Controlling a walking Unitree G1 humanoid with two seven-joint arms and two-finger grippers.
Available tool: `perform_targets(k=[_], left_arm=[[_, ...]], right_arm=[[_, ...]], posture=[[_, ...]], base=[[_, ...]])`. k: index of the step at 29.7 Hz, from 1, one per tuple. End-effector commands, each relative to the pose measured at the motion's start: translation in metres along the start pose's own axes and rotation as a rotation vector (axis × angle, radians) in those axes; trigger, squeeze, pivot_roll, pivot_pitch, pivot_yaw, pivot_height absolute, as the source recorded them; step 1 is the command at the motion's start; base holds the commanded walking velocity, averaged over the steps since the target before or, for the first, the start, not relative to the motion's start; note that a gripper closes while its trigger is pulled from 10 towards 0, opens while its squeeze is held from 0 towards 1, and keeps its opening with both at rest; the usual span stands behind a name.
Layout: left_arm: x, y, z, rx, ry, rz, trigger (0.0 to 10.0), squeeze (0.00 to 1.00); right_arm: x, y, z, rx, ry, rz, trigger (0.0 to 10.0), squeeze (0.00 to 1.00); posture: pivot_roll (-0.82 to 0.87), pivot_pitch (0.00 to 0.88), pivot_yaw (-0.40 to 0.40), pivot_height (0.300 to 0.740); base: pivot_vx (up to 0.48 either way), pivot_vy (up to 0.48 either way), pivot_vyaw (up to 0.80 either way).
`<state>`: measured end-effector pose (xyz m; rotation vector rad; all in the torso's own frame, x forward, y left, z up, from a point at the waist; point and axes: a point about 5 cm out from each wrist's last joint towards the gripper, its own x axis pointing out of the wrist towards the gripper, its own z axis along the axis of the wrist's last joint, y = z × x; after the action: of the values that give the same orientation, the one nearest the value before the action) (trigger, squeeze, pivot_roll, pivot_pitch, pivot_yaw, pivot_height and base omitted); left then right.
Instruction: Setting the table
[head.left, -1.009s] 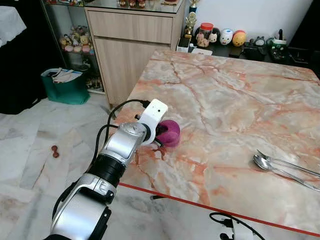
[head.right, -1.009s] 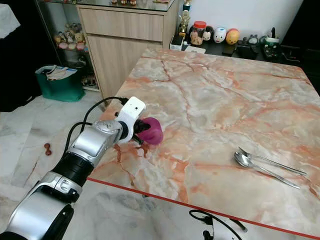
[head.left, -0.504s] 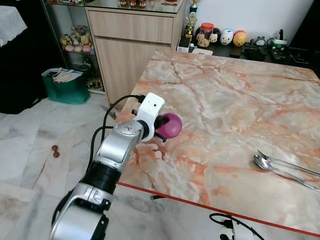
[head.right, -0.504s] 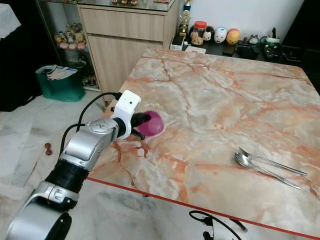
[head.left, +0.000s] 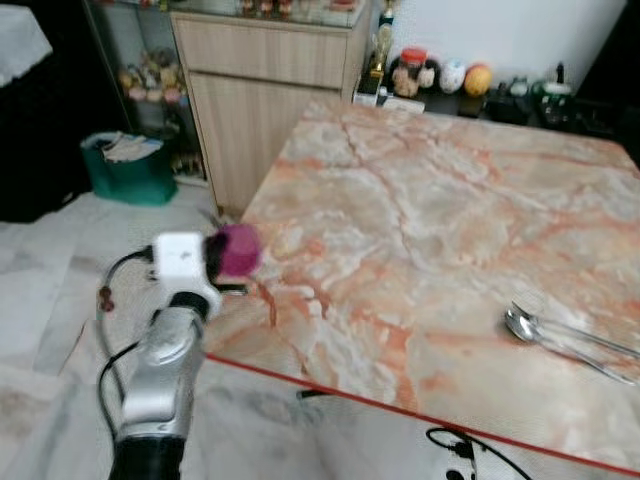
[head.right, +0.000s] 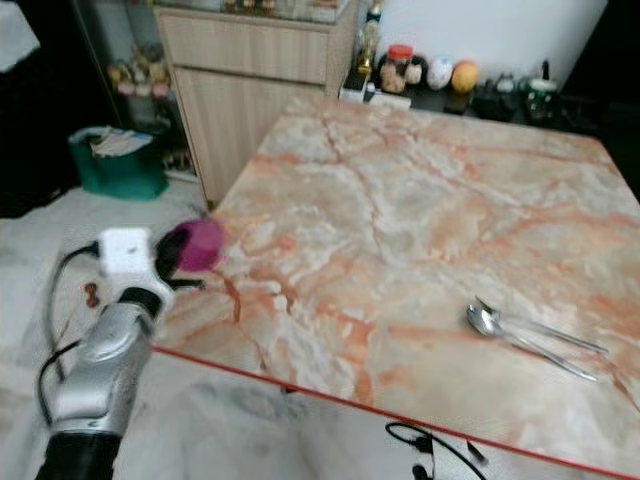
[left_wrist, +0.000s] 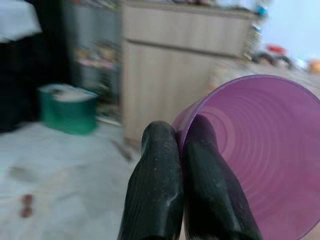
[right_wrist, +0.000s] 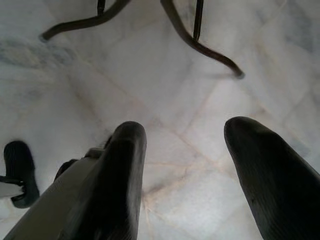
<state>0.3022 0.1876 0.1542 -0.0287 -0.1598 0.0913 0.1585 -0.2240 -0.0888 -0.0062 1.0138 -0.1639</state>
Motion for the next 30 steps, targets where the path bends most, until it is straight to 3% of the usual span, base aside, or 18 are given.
perform_targets(k=[1,3,12,30], left_arm=[[0.003,-0.004,0.010,0.009,-0.056,0.002,10.0,0.00],[0.007,-0.011,0.018,0.018,-0.104,-0.017,10.0,0.00],[0.011,-0.036,0.019,-0.043,-0.110,-0.104,10.0,0.00],[0.012,-0.050,0.020,-0.079,-0.108,-0.177,10.0,0.00]], right_arm=[[0.000,-0.003,0.002,0.013,-0.012,-0.008,10.0,0.00],[0.000,-0.004,0.002,0.013,-0.014,-0.006,10.0,0.00],[0.000,-0.003,0.002,0.010,-0.017,-0.010,10.0,0.00],[0.000,-0.004,0.003,-0.005,-0.017,-0.001,10.0,0.00]], posture=[[0.22,0.000,-0.113,0.707],[0.22,0.000,-0.111,0.707],[0.20,0.000,-0.105,0.707],[0.20,0.000,-0.106,0.707]], base=[[0.000,0.000,0.00],[0.000,0.000,0.00],[0.000,0.000,0.00],[0.000,0.000,0.00]])
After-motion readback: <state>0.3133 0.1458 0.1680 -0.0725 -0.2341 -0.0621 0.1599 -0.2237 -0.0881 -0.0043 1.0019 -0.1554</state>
